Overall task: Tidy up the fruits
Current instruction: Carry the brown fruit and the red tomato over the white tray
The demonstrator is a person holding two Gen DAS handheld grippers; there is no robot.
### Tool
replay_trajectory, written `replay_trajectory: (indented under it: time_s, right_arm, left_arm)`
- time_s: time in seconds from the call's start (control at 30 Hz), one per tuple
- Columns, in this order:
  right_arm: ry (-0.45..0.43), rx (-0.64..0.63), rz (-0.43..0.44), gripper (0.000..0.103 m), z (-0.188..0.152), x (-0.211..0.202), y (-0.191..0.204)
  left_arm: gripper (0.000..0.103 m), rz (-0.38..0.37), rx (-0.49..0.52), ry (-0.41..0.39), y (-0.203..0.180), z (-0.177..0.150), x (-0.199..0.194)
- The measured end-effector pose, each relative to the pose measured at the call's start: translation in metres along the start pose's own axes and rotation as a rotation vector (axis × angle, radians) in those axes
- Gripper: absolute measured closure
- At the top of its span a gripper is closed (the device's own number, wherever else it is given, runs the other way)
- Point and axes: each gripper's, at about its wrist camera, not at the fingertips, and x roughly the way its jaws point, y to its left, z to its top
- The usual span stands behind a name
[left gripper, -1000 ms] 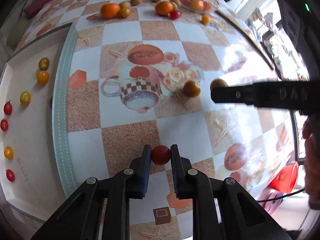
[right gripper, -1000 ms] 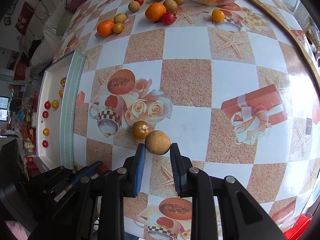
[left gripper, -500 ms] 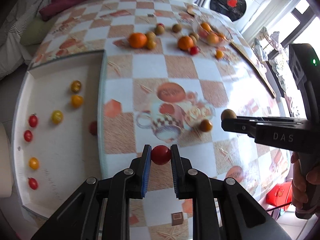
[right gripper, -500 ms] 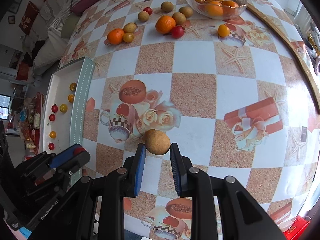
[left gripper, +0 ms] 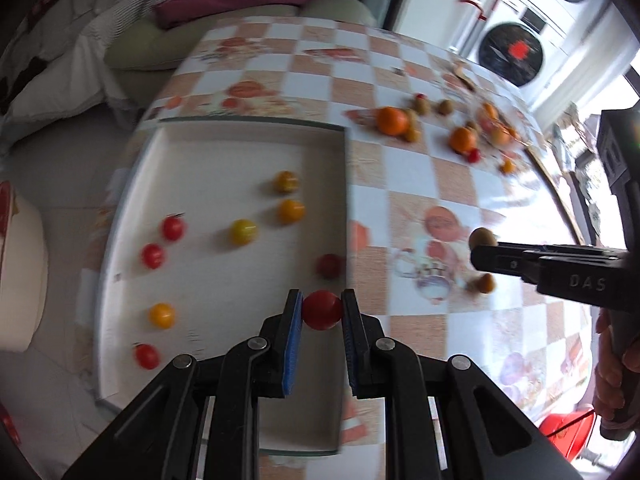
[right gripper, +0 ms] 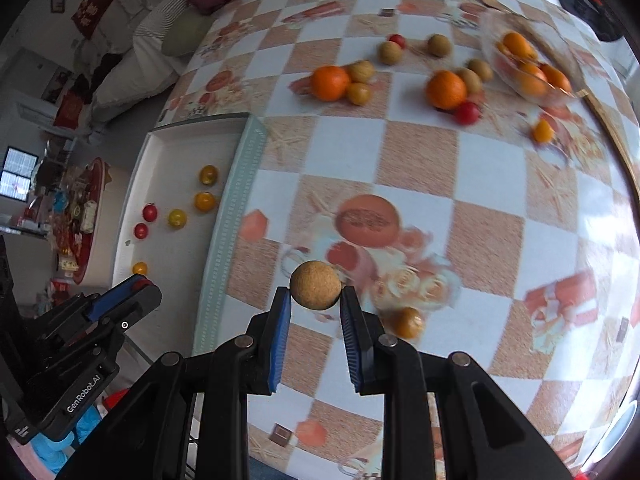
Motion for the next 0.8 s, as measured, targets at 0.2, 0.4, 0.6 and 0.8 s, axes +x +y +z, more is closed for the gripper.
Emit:
replay_trajectory:
  time_s: [0.2, 0.4, 0.6, 0.8]
  right_arm:
    - [0.018, -0.087, 0.036, 0.076, 0.017, 0.015, 0.046]
    - [0.066, -0.168, 0.061, 0.075, 0.028, 0.04, 0.087]
    - [0.115, -0.236, 0.041, 0.076, 0.032, 0.067, 0.113]
    - [0.151, -0.268, 0.009, 0.076, 0.032, 0.086, 0.122]
  left_arm:
    - [0.083, 0.063, -0.067, 0.025, 0.042, -0.011, 0.011]
    - [0.083, 0.119, -0.139, 0.087, 0.069, -0.023, 0.033]
    - [0.083, 0.135, -0.17, 0.106, 0.081, -0.031, 0.045]
    - [0.083, 0.147, -0.177, 0.119, 0.083, -0.034, 0.054]
